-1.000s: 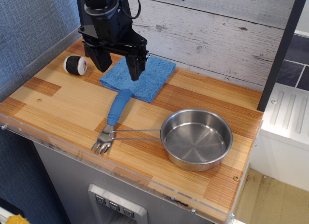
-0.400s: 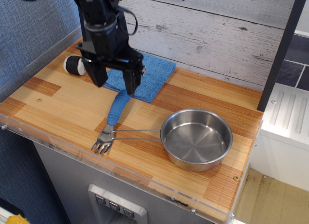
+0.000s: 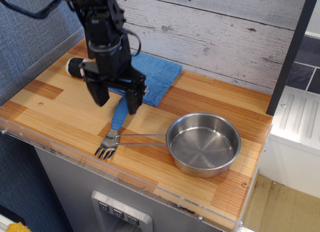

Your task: Move fork left and upward, so handle touches sushi.

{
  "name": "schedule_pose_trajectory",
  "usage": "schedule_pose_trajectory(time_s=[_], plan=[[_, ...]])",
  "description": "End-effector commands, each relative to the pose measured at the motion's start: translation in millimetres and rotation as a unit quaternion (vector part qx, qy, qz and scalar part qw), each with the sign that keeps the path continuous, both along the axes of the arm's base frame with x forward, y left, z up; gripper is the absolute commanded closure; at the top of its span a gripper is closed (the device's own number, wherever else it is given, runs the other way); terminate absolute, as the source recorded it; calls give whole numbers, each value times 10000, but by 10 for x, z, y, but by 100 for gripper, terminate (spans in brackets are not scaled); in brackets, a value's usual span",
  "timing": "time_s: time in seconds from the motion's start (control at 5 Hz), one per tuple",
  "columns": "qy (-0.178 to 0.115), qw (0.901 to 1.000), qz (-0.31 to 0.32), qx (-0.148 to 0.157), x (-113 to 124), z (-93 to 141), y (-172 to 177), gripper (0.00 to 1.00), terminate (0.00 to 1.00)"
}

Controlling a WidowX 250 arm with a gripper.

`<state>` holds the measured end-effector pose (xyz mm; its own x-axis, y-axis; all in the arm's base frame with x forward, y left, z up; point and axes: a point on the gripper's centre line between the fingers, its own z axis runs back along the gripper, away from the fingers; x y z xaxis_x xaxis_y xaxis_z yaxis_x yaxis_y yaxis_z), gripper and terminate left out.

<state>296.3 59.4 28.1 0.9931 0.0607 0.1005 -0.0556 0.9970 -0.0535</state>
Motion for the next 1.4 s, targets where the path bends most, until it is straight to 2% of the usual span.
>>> schedule_pose_trajectory(time_s=[0.0, 0.2, 0.6, 1.2], plan=[[45, 10000, 43, 30, 10, -107, -57, 0, 0], [76, 9999, 15, 101, 7, -151, -87, 100, 0], [94, 9998, 27, 155, -36, -187, -112, 100, 0], [-394, 9990, -12, 225, -56, 296, -28, 100, 0]])
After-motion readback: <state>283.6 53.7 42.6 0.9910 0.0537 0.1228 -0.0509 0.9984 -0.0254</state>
